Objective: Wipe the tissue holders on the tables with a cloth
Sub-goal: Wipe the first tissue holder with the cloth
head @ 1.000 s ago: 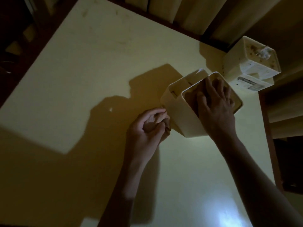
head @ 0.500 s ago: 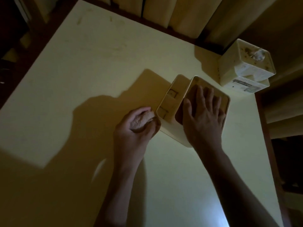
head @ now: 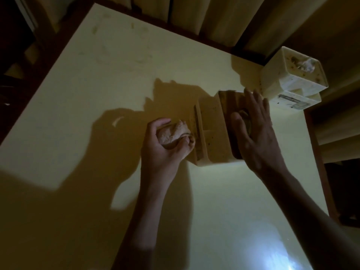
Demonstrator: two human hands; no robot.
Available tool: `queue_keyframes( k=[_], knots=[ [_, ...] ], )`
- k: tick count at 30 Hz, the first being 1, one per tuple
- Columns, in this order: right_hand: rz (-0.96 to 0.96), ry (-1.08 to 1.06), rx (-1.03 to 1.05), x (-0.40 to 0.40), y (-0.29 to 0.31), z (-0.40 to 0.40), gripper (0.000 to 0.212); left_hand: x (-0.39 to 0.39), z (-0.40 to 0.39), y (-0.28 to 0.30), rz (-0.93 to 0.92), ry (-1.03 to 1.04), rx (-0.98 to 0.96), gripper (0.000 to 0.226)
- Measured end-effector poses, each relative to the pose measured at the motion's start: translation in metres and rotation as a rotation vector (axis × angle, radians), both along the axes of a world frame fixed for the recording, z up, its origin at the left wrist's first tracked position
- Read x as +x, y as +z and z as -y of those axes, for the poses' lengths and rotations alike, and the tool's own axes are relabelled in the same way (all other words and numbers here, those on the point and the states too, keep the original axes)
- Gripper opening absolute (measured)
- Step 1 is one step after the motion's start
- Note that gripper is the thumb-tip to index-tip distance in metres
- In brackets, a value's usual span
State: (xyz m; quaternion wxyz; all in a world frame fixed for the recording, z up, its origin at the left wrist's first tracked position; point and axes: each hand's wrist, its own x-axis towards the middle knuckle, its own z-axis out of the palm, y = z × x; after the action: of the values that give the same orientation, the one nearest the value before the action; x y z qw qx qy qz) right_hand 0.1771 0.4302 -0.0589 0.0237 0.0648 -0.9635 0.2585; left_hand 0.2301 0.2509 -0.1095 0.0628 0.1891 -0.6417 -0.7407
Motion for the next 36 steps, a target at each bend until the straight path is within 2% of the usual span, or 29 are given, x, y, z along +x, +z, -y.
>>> queue_keyframes(
  k=[2, 4, 8, 14, 18, 26, 30, 33, 36],
  knots=[
    [0.009, 0.052, 0.151, -0.002, -0.007, -0.004, 0.066, -0.002, 0.0, -0.004, 0.016, 0.004, -0.032, 0.046],
    [0.025, 0.108, 0.21, -0.007, -0.009, -0.015, 0.063, -0.005, 0.001, -0.01, 0.012, 0.006, -0.097, 0.04],
    [0.015, 0.223, 0.117, -0.018, -0.006, -0.04, 0.059, -0.016, 0.005, -0.017, 0.015, 0.025, -0.223, 0.035],
    [-0.026, 0.258, 0.117, -0.024, -0.009, -0.046, 0.057, -0.033, -0.002, -0.014, 0.042, 0.038, -0.15, 0.052],
    [-0.035, 0.252, 0.127, -0.024, -0.009, -0.046, 0.058, -0.033, -0.009, -0.017, -0.013, 0.053, -0.19, 0.04],
    [-0.049, 0.236, 0.12, -0.024, -0.009, -0.048, 0.057, -0.04, -0.016, -0.016, -0.16, 0.117, -0.278, 0.037],
    [-0.047, 0.244, 0.138, -0.025, -0.011, -0.048, 0.057, -0.05, -0.024, -0.015, -0.177, -0.035, -0.192, 0.038],
    [-0.042, 0.262, 0.153, -0.025, -0.012, -0.049, 0.058, -0.048, -0.022, -0.013, -0.105, -0.116, -0.152, 0.036],
    [-0.022, 0.261, 0.144, -0.025, -0.011, -0.048, 0.059, -0.048, -0.024, -0.009, -0.05, -0.104, -0.109, 0.032]
  ],
)
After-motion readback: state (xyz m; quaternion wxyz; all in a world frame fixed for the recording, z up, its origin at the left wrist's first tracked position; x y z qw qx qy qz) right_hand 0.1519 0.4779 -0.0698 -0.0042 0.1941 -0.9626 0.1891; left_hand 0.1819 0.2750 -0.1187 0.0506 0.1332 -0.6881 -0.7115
